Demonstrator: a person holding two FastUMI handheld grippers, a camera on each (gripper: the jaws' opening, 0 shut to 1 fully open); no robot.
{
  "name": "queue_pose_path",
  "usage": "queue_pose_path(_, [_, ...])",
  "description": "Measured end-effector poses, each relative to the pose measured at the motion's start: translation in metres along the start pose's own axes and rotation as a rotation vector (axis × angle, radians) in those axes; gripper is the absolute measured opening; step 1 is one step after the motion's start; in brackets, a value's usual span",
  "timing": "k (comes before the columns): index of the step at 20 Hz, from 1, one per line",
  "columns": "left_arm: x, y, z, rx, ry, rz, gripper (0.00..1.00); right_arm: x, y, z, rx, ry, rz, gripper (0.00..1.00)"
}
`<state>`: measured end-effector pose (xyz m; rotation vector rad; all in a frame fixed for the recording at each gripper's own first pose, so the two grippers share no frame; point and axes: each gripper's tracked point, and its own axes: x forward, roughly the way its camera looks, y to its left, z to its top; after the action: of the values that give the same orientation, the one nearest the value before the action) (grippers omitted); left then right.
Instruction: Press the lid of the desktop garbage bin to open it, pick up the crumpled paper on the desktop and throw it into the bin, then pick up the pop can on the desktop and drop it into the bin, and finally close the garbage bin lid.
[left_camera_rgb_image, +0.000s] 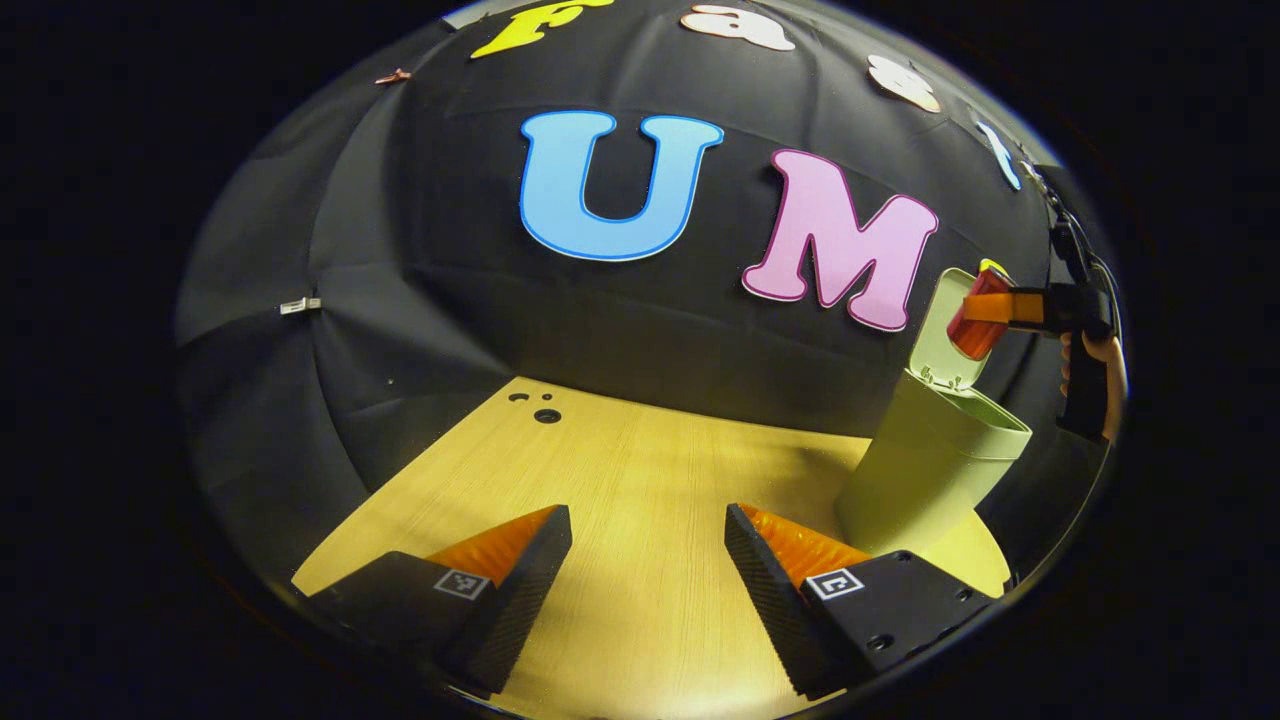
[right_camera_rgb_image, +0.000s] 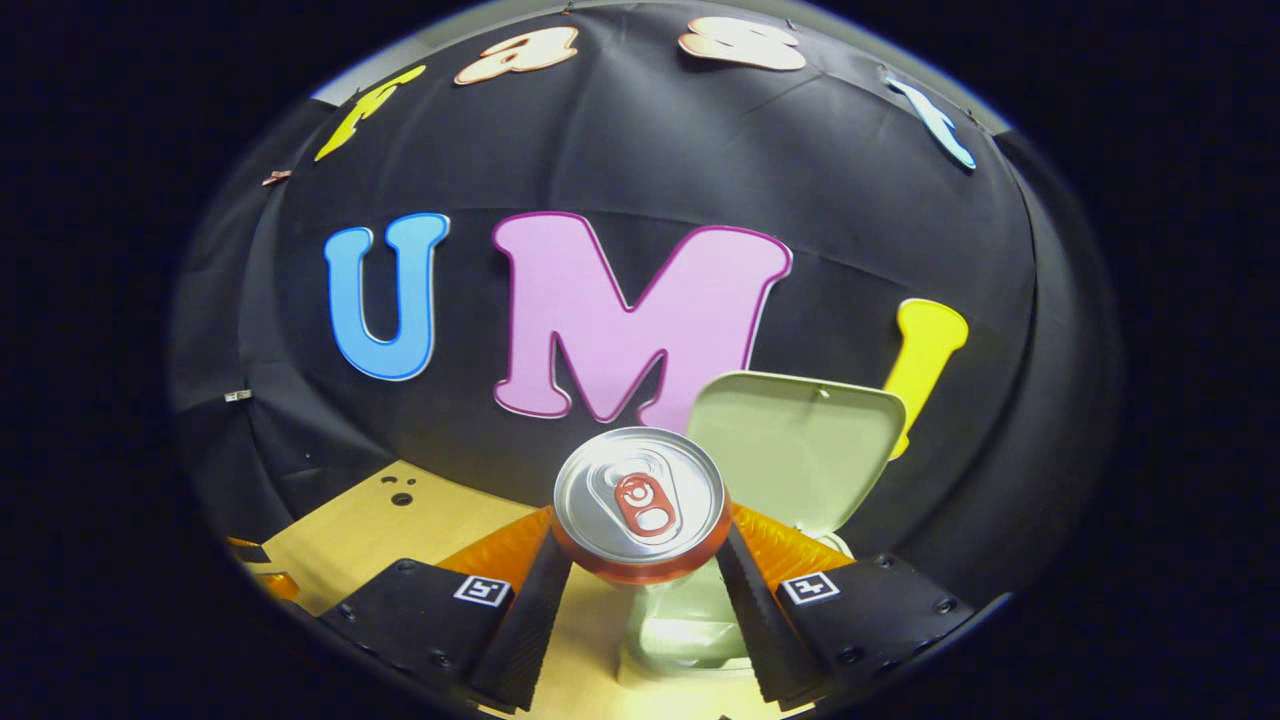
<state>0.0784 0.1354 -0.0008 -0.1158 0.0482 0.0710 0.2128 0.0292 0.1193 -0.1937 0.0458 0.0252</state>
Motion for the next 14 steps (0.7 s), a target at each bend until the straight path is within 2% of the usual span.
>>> queue_pose_path(4, [0.005,-0.007,-0.008,-0.017,0.03,0.0,0.99,0.015,-0.031,-0.033,0.007,0.055,-0.033,0.83])
queue_pose_path(8, [0.007,-0.001,-0.011,-0.012,0.042,0.03,0.99,0.031,-0.049,-0.058,-0.002,0.102,-0.045,0.83])
queue_pose_path(14, [0.009,0.006,-0.022,-0.036,0.082,0.047,0.99,0.043,-0.059,-0.069,0.029,0.13,-0.046,0.83])
